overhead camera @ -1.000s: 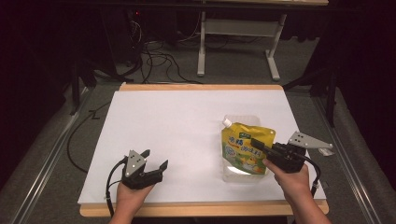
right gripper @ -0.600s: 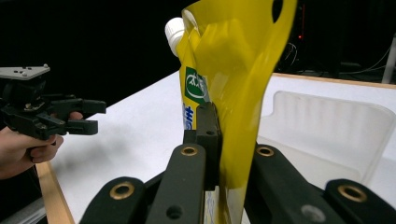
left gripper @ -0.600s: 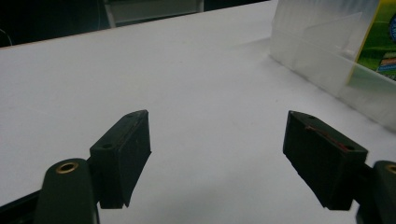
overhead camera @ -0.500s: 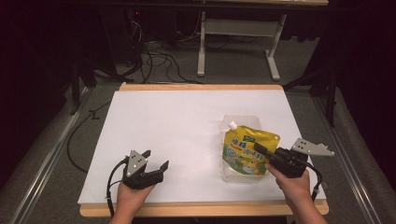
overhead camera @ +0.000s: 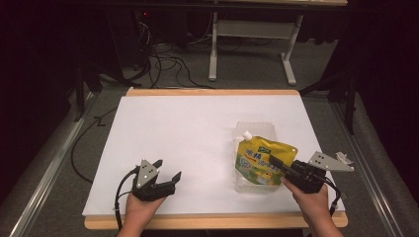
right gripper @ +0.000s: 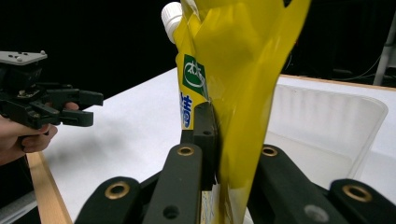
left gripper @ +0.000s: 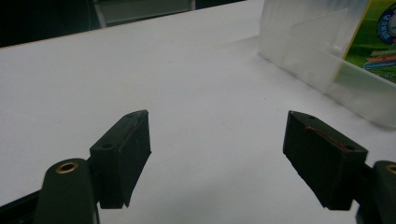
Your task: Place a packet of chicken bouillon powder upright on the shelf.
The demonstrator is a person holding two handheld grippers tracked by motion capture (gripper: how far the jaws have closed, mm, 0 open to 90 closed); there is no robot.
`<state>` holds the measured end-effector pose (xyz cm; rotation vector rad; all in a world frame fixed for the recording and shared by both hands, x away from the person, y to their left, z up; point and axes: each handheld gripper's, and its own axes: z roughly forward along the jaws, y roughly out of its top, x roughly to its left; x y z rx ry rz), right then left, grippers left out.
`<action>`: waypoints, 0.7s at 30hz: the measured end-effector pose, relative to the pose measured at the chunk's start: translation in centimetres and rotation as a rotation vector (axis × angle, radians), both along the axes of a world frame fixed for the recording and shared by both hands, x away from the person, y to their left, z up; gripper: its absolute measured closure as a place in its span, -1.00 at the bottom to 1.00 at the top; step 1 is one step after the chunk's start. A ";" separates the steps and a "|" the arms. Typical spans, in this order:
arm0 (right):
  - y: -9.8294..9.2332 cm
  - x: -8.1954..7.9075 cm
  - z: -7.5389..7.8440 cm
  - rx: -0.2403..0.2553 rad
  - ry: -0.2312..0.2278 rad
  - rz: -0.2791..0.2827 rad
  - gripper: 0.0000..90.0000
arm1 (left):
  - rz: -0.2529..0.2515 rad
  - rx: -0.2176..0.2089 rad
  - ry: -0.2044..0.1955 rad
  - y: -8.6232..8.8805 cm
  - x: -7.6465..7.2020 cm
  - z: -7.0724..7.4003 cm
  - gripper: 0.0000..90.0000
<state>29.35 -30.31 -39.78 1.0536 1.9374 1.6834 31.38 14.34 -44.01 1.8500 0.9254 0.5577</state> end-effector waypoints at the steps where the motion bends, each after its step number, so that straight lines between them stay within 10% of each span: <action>1: 0.0 0.0 0.0 0.000 0.004 -0.002 0.91 | -0.001 -0.001 0.001 0.0 0.0 0.0 -0.47; 21: -0.6 -1.3 2.3 -0.043 -0.066 -0.054 -0.33 | -0.021 -0.005 0.005 -0.1 0.0 0.0 -0.47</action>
